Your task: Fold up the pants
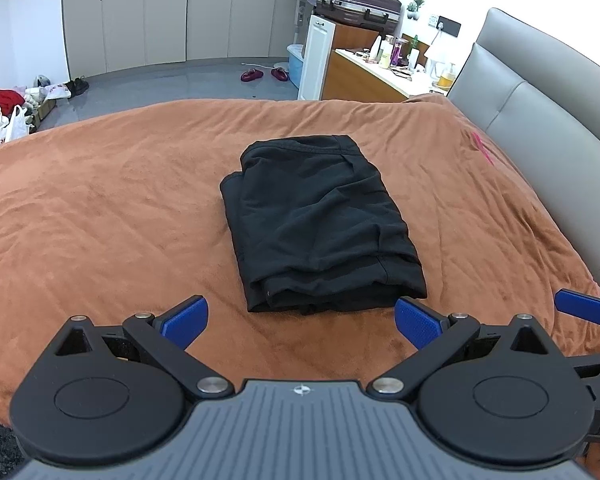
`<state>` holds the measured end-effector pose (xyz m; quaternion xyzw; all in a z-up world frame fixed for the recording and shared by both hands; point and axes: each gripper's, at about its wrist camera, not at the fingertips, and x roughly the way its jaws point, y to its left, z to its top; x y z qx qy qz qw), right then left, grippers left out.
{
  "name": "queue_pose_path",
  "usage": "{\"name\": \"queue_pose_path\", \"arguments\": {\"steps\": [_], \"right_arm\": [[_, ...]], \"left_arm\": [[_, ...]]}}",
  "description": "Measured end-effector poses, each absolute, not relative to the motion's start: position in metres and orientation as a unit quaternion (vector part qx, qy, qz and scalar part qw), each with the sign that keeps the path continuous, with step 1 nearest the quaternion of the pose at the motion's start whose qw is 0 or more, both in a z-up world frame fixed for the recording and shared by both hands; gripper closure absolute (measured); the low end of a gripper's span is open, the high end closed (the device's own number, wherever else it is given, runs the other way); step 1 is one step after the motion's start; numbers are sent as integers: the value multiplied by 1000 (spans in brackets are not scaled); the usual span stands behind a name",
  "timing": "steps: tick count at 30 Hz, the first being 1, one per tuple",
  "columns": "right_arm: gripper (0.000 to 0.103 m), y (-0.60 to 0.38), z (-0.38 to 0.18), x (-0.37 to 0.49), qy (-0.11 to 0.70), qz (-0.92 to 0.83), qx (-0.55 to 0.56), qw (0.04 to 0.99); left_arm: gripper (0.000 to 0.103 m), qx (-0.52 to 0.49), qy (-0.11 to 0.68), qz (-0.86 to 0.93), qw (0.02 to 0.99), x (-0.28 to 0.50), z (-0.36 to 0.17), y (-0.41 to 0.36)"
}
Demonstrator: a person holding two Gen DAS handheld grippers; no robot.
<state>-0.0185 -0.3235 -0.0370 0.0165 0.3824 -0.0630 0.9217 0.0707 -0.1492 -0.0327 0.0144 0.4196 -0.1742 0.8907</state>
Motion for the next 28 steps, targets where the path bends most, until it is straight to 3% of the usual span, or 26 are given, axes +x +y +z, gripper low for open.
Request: {"name": "queue_pose_path", "arguments": {"steps": [28], "right_arm": [[5, -320, -39, -15, 382, -62, 7, 922]], "left_arm": [[0, 7, 412, -168, 895, 74, -32, -148]]}}
